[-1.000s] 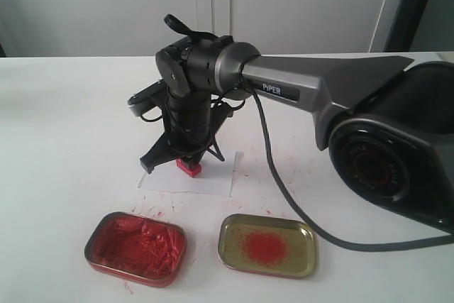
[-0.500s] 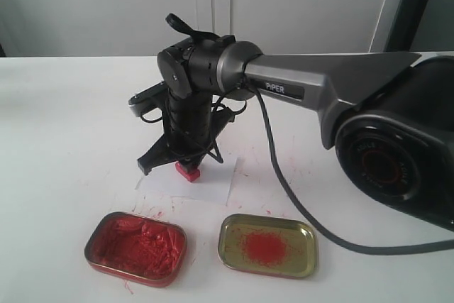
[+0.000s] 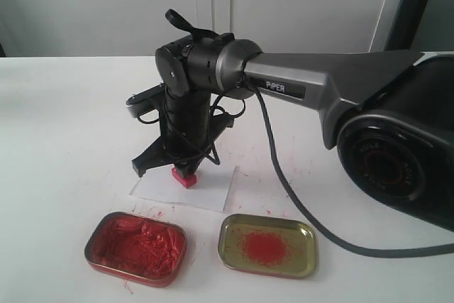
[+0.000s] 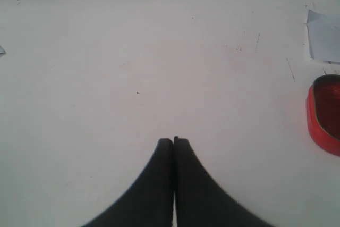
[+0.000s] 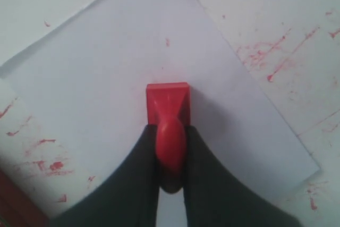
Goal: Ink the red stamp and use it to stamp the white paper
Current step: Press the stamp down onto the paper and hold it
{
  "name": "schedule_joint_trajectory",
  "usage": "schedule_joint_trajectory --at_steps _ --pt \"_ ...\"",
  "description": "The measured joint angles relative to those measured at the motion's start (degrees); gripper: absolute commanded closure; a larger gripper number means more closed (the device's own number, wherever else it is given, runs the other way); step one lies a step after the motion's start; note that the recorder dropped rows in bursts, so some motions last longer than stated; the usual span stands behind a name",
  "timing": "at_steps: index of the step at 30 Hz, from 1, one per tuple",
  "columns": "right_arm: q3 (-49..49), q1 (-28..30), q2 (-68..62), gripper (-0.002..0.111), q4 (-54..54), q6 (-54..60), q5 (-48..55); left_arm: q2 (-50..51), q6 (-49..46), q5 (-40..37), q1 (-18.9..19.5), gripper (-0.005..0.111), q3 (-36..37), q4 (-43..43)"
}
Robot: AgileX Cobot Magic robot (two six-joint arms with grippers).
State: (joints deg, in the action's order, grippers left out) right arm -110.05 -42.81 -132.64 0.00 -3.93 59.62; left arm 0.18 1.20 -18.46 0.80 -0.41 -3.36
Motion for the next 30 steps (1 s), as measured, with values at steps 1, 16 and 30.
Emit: schedule_joint_trajectory --at_steps 1,16,30 --pt "0.00 0.00 0.12 0.108 0.00 0.00 0.12 0.00 0.00 0.00 0.00 0.107 0.00 0.00" --pt "0.12 3.90 0.45 0.108 10.61 1.57 0.57 0.00 0.00 0.00 0.00 0.107 0.00 0.00" --pt "1.41 7.86 0.47 0.108 17.74 5.35 1.05 0.00 0.00 0.00 0.00 0.107 0.00 0.00"
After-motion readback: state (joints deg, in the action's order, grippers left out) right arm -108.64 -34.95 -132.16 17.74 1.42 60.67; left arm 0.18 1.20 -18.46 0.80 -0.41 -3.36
